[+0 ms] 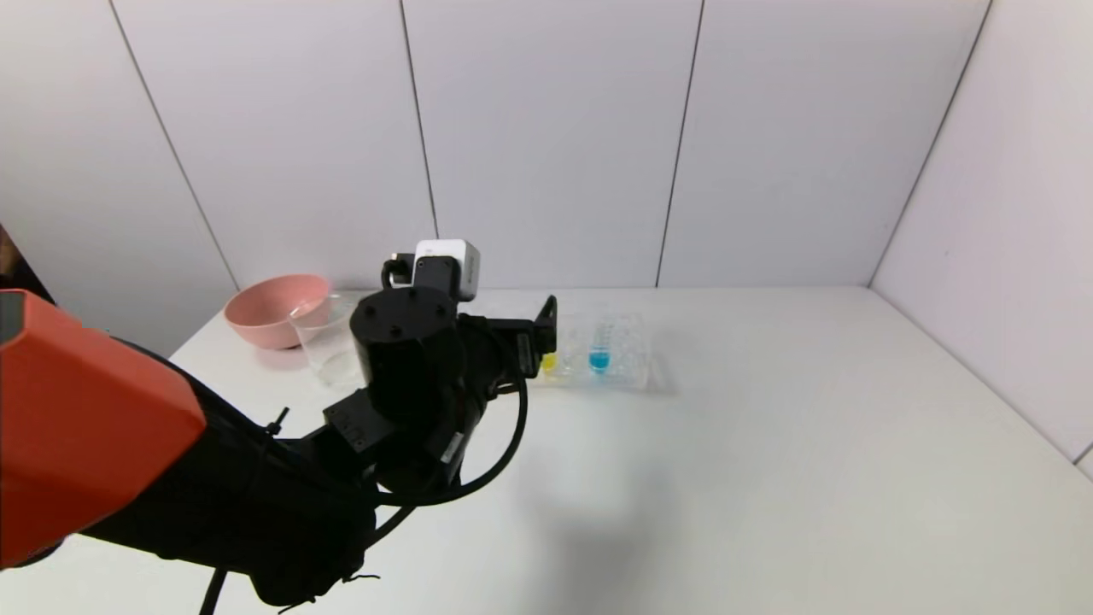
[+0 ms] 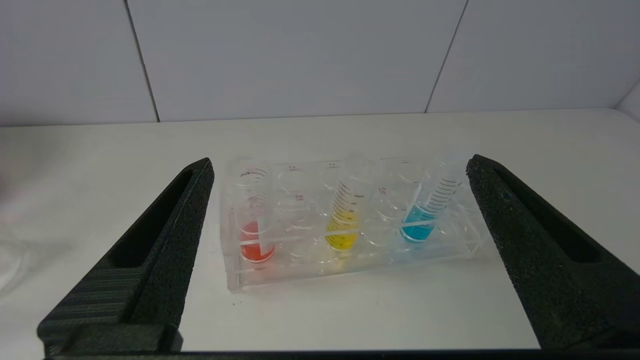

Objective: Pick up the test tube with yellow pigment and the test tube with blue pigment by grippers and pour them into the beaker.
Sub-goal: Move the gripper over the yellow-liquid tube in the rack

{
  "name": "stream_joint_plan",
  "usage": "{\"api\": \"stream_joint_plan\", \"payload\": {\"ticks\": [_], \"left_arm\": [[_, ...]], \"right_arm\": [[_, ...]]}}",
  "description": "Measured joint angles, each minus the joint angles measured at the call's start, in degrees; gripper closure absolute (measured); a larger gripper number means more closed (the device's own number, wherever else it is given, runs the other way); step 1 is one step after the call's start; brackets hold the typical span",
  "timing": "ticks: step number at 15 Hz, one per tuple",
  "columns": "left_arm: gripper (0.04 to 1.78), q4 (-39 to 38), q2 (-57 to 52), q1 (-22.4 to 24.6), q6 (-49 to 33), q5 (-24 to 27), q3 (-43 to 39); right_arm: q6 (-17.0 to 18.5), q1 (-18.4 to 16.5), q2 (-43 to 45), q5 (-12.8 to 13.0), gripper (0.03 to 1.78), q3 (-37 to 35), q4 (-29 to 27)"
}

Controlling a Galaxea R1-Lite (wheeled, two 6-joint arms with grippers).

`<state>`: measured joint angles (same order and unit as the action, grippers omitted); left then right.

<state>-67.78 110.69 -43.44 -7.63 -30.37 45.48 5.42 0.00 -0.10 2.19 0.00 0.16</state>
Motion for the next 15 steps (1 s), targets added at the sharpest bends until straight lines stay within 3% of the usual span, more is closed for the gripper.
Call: {"api": "stream_joint_plan", "payload": {"ticks": [4, 15], "left_arm": [[0.06, -4.0, 6.4, -1.0, 0.0, -3.4, 1.5], [0.06, -4.7, 18.2, 1.3, 4.2, -3.9, 13.3]], "right_arm": [[0.0, 0.0, 0.0, 0.0, 0.1, 0.0, 0.0], [0.0, 0.0, 0.0, 0.0, 0.1, 0.0, 0.0]]}}
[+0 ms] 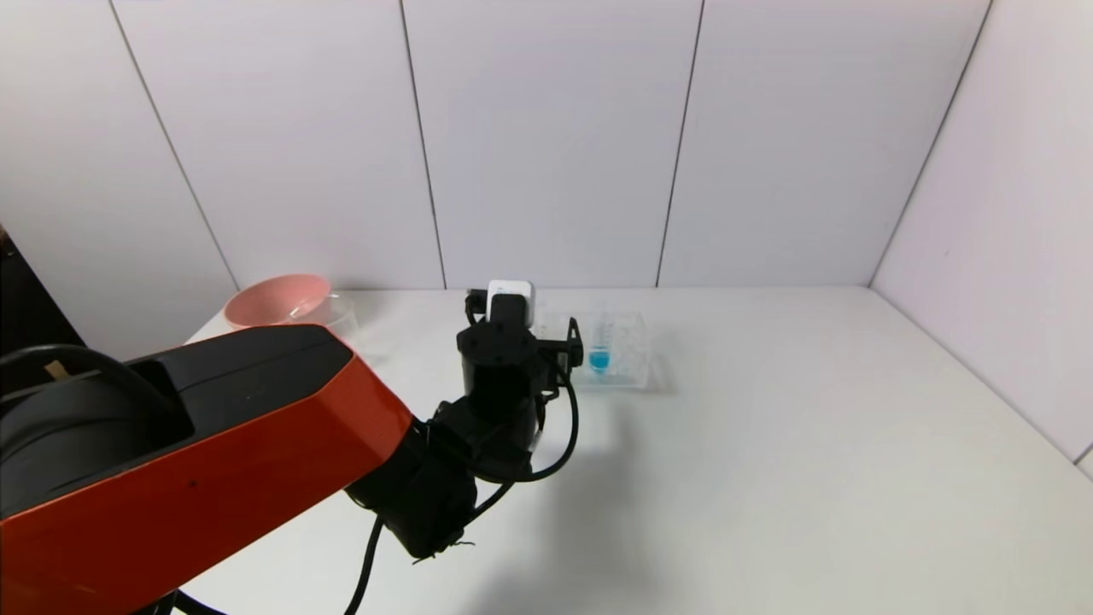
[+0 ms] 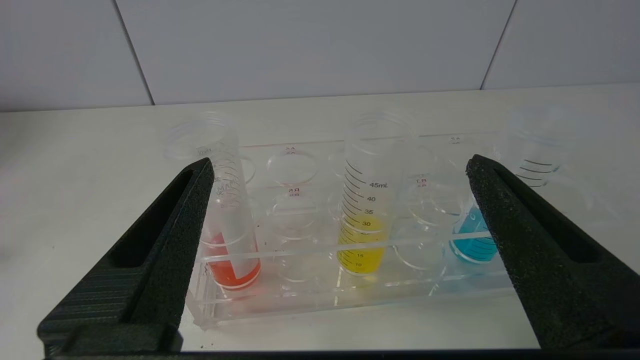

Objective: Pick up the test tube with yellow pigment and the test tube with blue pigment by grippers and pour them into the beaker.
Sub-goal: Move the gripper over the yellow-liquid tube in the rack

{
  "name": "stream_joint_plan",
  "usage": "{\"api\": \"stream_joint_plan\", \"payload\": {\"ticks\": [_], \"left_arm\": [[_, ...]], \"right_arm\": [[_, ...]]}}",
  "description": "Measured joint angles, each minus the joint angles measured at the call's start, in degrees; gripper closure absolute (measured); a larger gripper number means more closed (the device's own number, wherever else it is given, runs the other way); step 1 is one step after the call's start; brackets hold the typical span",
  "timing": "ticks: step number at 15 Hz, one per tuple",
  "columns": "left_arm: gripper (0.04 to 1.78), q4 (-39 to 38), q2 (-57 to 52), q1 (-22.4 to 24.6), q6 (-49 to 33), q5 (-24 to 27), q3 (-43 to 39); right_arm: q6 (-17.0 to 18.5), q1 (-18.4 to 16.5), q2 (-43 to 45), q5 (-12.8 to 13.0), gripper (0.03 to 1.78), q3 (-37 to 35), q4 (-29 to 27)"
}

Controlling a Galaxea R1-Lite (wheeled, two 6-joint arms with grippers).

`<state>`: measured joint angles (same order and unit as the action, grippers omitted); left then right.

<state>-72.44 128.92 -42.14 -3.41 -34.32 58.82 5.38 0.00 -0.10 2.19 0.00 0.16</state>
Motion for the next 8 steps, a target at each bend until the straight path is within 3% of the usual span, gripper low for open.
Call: {"api": "stream_joint_plan", "payload": {"ticks": [8], "left_arm": [[0.06, 1.2, 5.3, 1.3, 0.1, 0.0, 6.1]], "right_arm": [[0.0, 0.0, 0.0, 0.0, 0.1, 0.0, 0.0]]}}
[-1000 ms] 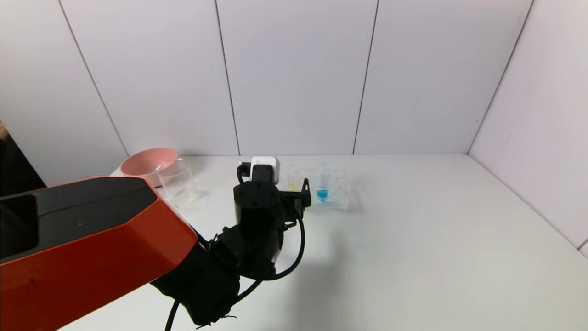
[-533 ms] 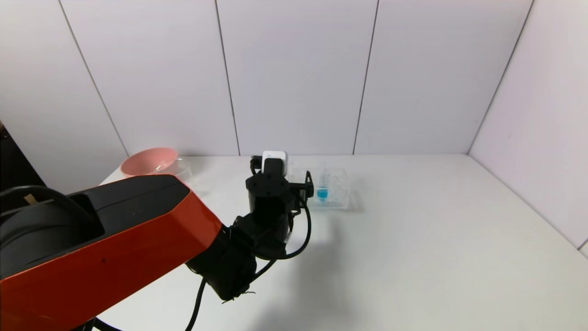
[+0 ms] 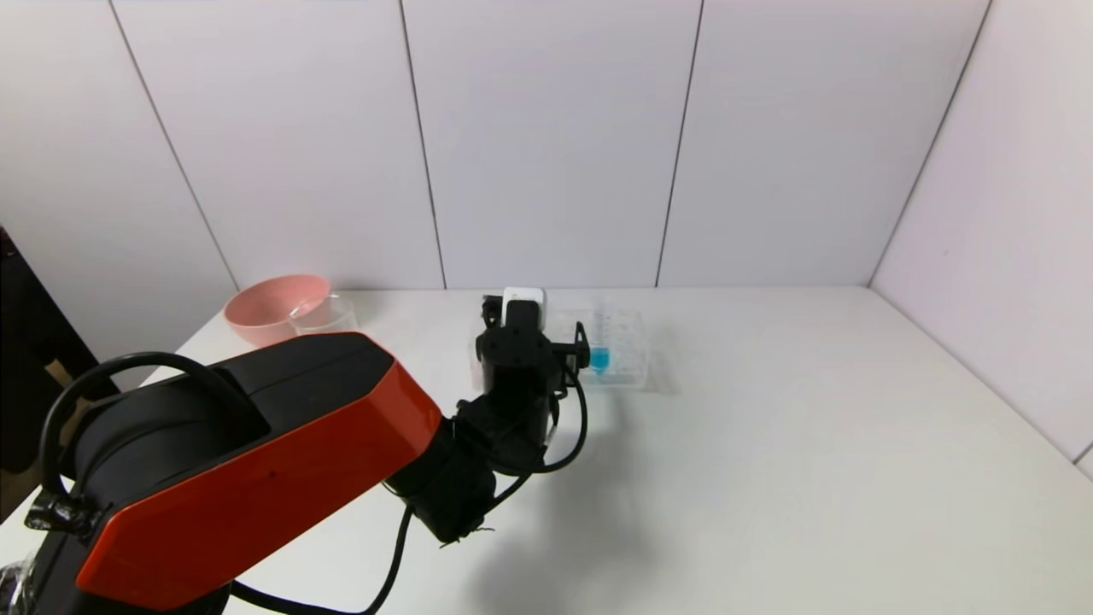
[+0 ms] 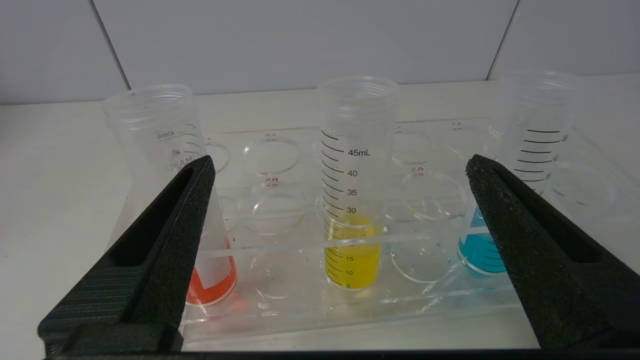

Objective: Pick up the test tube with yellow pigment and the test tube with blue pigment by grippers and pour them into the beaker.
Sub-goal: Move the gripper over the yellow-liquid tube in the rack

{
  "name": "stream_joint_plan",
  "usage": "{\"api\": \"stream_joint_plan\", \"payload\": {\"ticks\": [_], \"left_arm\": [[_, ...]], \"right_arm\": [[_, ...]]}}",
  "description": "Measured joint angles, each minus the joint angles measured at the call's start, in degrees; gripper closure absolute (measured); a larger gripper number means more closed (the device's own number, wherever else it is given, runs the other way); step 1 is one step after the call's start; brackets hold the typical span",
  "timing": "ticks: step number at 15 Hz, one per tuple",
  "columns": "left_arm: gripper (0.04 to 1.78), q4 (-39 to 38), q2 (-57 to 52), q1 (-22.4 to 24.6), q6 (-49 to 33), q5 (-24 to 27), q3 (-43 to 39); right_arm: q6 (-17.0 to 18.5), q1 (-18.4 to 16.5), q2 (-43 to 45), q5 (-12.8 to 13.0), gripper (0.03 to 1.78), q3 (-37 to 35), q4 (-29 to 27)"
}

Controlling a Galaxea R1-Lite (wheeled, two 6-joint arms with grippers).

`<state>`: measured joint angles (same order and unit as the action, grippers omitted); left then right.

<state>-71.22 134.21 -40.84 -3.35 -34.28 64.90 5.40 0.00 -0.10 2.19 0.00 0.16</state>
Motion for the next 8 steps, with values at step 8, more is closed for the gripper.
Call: {"api": "stream_joint_plan", "payload": {"ticks": [8], "left_arm": [[0.07, 1.4, 1.4, 1.7, 0.0, 0.2, 3.0]], "right_arm": [[0.0, 0.0, 0.0, 0.0, 0.1, 0.0, 0.0]]}}
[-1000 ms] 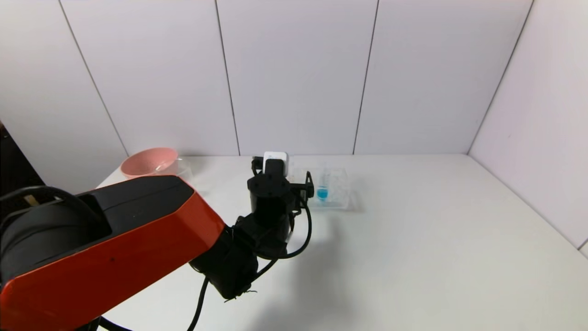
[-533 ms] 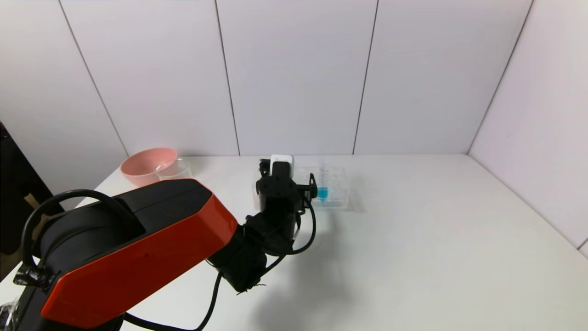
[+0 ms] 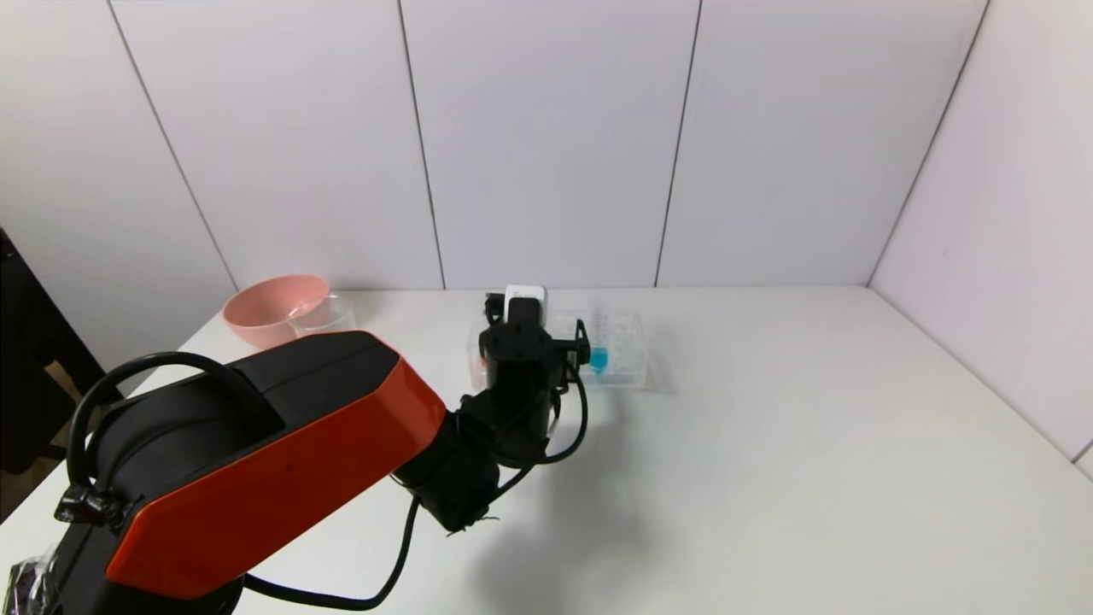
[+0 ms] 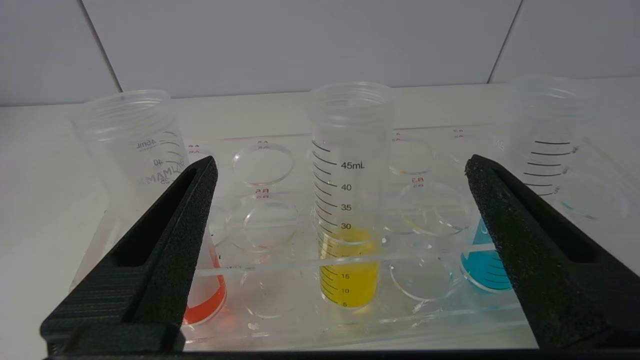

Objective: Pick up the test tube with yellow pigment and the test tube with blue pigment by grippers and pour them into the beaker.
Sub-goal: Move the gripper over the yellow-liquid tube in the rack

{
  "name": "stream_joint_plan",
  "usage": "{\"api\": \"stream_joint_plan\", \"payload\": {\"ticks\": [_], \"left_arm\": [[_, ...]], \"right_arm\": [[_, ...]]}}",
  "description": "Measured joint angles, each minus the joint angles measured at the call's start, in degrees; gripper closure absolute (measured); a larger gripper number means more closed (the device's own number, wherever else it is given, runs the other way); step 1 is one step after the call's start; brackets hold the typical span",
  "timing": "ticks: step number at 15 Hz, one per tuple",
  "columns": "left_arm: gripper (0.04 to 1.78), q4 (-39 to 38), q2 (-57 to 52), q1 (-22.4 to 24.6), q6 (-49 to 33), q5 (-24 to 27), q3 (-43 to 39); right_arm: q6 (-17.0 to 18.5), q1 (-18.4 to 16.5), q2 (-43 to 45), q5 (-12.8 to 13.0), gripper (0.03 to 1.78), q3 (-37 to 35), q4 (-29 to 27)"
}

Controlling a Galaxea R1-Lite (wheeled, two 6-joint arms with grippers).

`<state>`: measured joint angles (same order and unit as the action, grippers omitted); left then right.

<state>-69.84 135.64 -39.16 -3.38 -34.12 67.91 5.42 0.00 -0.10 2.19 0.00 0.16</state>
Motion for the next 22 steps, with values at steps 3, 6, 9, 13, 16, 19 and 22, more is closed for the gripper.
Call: {"api": "stream_joint_plan", "payload": {"ticks": [3, 6, 9, 13, 16, 19, 22], "left_arm": [[0.08, 1.0, 0.2, 0.7, 0.0, 0.2, 1.5], [0.09, 1.8, 0.9, 1.2, 0.0, 0.3, 3.0], [0.1, 2.9, 1.4, 1.6, 0.0, 0.3, 4.5], [0.11, 4.2, 2.6, 1.9, 0.0, 0.3, 6.8], [0.12, 4.9, 4.0, 2.3, 0.0, 0.3, 8.7], [0.16, 5.9, 5.1, 2.6, -0.1, 0.3, 9.9], [0.38, 5.9, 6.0, 2.8, -0.1, 0.1, 10.3]], "right_arm": [[0.0, 0.0, 0.0, 0.0, 0.1, 0.0, 0.0], [0.0, 0.0, 0.0, 0.0, 0.1, 0.0, 0.0], [0.0, 0.0, 0.0, 0.0, 0.1, 0.0, 0.0], [0.0, 0.0, 0.0, 0.0, 0.1, 0.0, 0.0], [0.0, 0.0, 0.0, 0.0, 0.1, 0.0, 0.0], [0.0, 0.0, 0.0, 0.0, 0.1, 0.0, 0.0], [0.0, 0.0, 0.0, 0.0, 0.1, 0.0, 0.0]]}}
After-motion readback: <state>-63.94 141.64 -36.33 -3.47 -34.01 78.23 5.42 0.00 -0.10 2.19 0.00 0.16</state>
